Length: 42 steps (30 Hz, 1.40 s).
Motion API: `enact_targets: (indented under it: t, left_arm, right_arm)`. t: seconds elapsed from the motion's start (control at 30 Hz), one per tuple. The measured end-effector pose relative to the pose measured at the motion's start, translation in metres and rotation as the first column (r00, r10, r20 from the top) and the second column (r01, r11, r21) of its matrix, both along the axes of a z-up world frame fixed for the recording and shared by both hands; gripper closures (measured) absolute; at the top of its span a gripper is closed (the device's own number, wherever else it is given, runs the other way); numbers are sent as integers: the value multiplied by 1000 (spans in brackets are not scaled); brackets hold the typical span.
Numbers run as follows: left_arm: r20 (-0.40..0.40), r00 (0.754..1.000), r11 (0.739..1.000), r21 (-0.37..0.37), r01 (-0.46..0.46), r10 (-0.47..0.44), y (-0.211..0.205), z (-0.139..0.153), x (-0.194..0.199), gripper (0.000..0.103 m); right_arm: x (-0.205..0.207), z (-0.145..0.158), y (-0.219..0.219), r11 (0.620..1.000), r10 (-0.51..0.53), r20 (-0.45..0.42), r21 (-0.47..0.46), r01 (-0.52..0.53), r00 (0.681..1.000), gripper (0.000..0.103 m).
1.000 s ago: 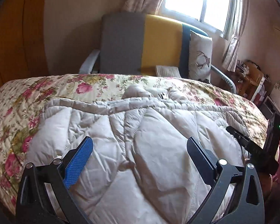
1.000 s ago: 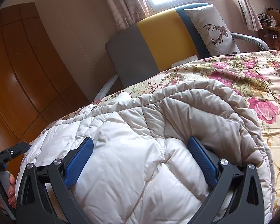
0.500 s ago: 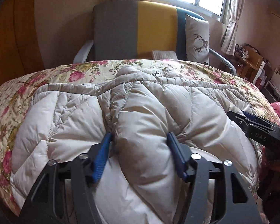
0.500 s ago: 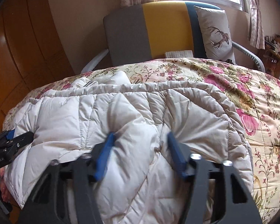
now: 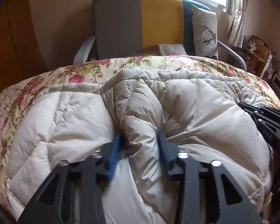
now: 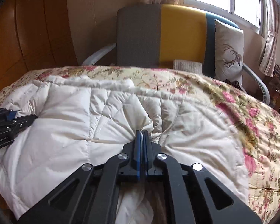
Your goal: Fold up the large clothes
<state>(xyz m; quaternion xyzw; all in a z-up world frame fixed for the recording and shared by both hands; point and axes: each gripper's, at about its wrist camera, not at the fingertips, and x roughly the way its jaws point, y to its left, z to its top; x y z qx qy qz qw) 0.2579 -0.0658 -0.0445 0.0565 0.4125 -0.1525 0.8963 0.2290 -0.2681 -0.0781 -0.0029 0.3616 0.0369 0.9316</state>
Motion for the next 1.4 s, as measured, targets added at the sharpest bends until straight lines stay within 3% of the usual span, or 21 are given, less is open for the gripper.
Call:
enact_targets:
  t: [0.07, 0.23, 0.37, 0.43, 0.5, 0.6, 0.7, 0.73, 0.8, 0.87, 1.0, 1.03, 1.07, 1.13, 1.17, 1.23, 1.37, 1.4]
  left_arm:
    - [19, 1000, 999, -33, -16, 17, 9, -12, 4, 25]
    - [61, 998, 995, -95, -11, 16, 19, -23, -9, 24]
    - [12, 999, 997, -74, -29, 30, 20, -6, -19, 24]
    - [0, 1000, 996, -84, -22, 22, 19, 11, -19, 18]
    - [41, 998, 998, -56, -43, 46, 21, 28, -10, 10]
    - [104, 992, 996, 34, -77, 73, 21, 35, 16, 10]
    - [126, 984, 971, 190, -147, 125, 29, 9, 47, 10]
    - [124, 984, 968, 203, -149, 126, 35, -2, 52, 4]
    - [137, 982, 985, 102, -143, 128, 52, -18, 51, 3]
    - [144, 979, 987, 52, -151, 142, 58, -23, 49, 3]
    - [160, 976, 985, 57, -160, 150, 55, -28, 47, 3]
    - [156, 976, 986, 55, -160, 150, 55, -28, 47, 3]
    - [154, 976, 986, 52, -160, 151, 55, -29, 46, 3]
    - [152, 977, 986, 44, -161, 152, 56, -30, 46, 3]
    - [153, 976, 986, 41, -161, 153, 56, -30, 45, 3]
    - [152, 976, 986, 40, -162, 154, 57, -30, 45, 3]
    - [146, 977, 986, 27, -164, 158, 58, -30, 45, 3]
    - [144, 977, 987, 20, -163, 158, 59, -30, 45, 3]
  right_arm:
    - [8, -17, -12, 998, -29, -1, 54, 29, 1000, 96]
    - [8, -25, -26, 990, -21, 17, 137, 18, 1000, 94]
    - [6, -25, -33, 976, -9, 38, 219, 1, 999, 90]
    - [2, -24, -34, 969, -2, 48, 247, -9, 999, 87]
    - [1, -23, -33, 968, -1, 53, 252, -12, 999, 86]
    - [-2, -22, -30, 971, -5, 57, 240, -9, 998, 85]
    - [-2, -22, -31, 971, -9, 58, 241, -5, 998, 84]
    - [-2, -22, -31, 970, -9, 58, 242, -5, 998, 84]
    - [-3, -22, -30, 969, -4, 65, 246, -12, 998, 84]
    - [-3, -22, -29, 970, -2, 65, 242, -14, 998, 84]
    - [1, -17, -23, 980, -6, 25, 197, 1, 1000, 82]
    - [1, -11, -20, 986, -14, 5, 168, 13, 1000, 72]
    - [1, -3, -16, 989, -15, 3, 148, 15, 1000, 47]
    - [-4, 19, -10, 994, -40, 80, 106, 32, 996, 12]
    - [-5, 29, -6, 996, -64, 135, 71, 54, 989, 11]
    - [5, 40, 0, 998, -61, 162, 11, 60, 985, 12]
    - [41, 17, -8, 987, -132, 75, -81, 138, 988, 10]
    - [47, 7, -17, 984, -164, 44, -58, 166, 986, 8]
